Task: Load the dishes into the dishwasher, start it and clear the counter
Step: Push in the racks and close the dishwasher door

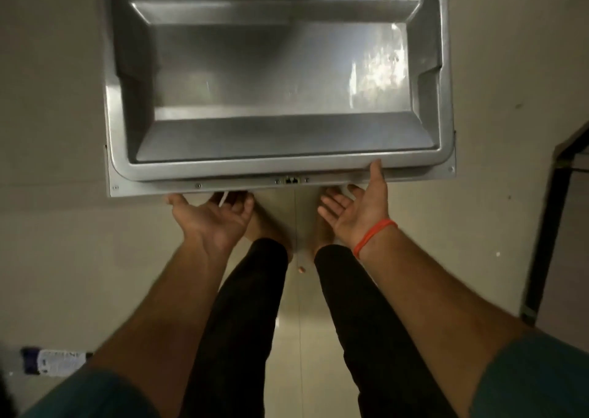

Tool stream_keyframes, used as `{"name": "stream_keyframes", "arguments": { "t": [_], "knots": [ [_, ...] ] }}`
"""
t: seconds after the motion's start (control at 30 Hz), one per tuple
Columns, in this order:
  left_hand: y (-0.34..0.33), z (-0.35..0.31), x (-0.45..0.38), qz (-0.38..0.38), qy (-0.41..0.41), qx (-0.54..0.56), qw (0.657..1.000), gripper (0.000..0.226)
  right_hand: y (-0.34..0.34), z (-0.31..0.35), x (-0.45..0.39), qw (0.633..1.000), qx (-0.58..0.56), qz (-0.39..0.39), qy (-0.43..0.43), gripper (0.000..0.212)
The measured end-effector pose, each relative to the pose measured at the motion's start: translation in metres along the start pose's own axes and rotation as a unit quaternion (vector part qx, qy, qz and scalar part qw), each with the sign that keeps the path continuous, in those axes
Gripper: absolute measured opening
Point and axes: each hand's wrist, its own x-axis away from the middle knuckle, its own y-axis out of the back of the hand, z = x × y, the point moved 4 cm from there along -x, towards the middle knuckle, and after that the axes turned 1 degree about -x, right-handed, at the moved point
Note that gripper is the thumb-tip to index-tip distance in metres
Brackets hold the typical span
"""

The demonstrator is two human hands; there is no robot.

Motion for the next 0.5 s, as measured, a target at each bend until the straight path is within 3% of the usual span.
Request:
{"name": "stream_keyframes", "arguments": {
  "t": [0.23, 0.37, 0.43, 0.5],
  "knots": [
    [-0.051, -0.027, 0.134, 0.044, -0.019, -0.034, 0.998, 0.08, -0.051, 0.035, 0.137, 0.993, -0.117, 0.014, 0.008, 0.075],
    [-0.086, -0.055, 0.199, 0.085, -0.075, -0.149, 0.982, 0.09, -0.071, 0.068, 0.209, 0.992, -0.119, 0.034, 0.015, 0.088],
    [-0.107, -0.067, 0.229, 0.103, -0.124, -0.239, 0.957, 0.074, -0.086, 0.088, 0.241, 0.995, -0.081, 0.047, 0.018, 0.088],
    [-0.127, -0.082, 0.256, 0.12, -0.186, -0.325, 0.92, 0.045, -0.103, 0.112, 0.271, 0.996, -0.04, 0.067, 0.035, 0.084]
  ]
}}
